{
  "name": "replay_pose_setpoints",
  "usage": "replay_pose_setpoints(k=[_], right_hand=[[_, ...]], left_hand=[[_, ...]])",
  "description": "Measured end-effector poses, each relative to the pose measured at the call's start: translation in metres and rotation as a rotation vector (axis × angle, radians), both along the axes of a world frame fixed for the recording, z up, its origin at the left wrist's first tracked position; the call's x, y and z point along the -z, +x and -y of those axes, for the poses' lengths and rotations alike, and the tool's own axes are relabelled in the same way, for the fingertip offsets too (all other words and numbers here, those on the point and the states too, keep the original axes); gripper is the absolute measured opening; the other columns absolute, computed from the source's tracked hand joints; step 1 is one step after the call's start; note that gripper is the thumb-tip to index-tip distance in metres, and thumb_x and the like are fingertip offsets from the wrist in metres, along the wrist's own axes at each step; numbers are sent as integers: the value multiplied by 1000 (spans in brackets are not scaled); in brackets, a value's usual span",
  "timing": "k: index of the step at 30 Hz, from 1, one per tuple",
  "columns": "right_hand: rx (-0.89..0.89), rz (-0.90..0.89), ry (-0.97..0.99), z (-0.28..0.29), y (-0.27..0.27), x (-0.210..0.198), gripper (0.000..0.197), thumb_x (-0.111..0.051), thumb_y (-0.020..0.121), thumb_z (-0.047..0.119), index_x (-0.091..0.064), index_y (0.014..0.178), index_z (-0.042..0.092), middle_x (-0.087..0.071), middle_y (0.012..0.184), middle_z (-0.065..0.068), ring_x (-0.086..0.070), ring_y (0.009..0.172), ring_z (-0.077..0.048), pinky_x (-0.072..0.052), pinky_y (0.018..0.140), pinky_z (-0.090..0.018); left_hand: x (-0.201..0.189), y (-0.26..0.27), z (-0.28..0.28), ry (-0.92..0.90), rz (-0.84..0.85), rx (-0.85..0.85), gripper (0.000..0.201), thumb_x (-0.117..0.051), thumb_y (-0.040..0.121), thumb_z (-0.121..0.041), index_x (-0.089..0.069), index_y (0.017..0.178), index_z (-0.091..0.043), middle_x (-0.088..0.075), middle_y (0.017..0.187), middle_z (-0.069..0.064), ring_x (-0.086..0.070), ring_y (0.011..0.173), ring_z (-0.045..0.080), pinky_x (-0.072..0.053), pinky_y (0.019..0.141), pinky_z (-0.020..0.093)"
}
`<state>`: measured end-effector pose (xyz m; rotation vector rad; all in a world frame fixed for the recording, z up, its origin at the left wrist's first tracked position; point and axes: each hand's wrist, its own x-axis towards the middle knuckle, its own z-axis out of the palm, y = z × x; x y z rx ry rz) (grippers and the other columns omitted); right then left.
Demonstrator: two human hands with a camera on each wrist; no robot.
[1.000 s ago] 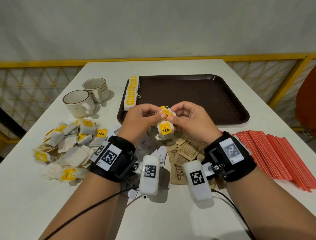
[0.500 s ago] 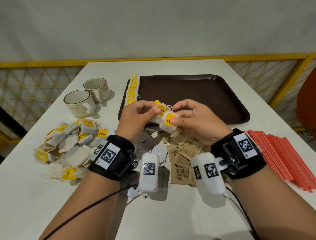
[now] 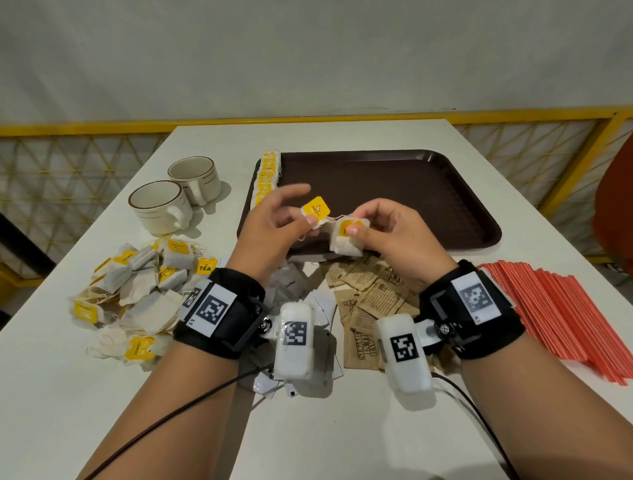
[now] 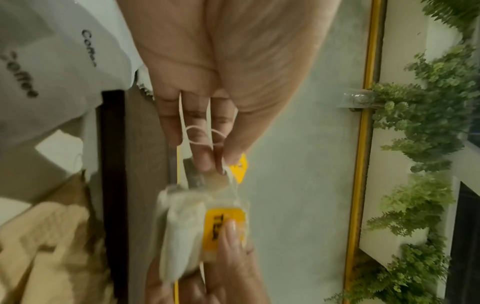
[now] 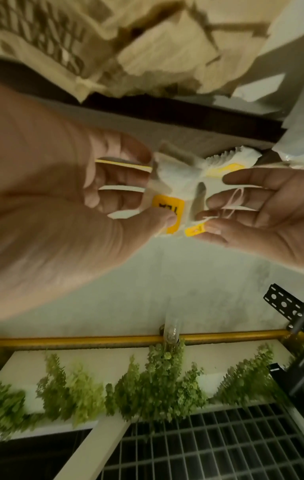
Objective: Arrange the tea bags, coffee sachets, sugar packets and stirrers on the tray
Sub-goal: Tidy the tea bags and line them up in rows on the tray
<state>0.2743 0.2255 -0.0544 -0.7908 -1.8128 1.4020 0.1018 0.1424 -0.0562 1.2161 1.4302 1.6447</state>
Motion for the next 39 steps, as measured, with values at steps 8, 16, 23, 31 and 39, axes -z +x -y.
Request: replay_pose_setpoints(k=[8,16,23,31,39], right_hand=[[-139,171,138,-26,-23,-35,22,-74,79,4,-62,89,19,-67,82,-3,-65,78,-16,-56,73,-35],[-279,460,361,-48,-69,-52,17,-71,82,6,-65,97,14,-65,91,-4,-60,80,-11,-54,61,-21],[-406,610,440,-57,-102,-48,24,-73,81,8,-66,104,11,-65,88,0,-62,83,-14,-53,81,-31],[-570,577,301,-48,-132,-44,17,-71,83,5,-65,94,17,-67,89,-6,-66,84,-21,-57,81,-41],[-437,528,293,-44,-154,-22,16,-72,80,1,-65,93,10,-60,81,-4,-63,72,-21,-59,70,-35]], left_hand=[[-28,-53,-1,-212,-201,-57,14,-61,88,-2,-65,83,-14,-69,69,1,-63,60,7,-51,66,24],[-36,-91,-23,-439,-498,-14,25,-54,90,2,-70,95,-17,-49,79,3,-60,77,18,-57,72,21],[-53,-110,-44,-585,-797,158,26,-64,86,-3,-65,105,-22,-61,85,-2,-57,67,8,-44,51,8],[-50,-118,-60,-672,-1021,288,24,-63,82,-3,-65,104,-14,-67,91,-2,-64,79,14,-45,66,17],[-45,-128,-61,-616,-879,149,26,-68,82,-4,-65,103,-18,-70,93,-1,-65,81,13,-56,72,23]])
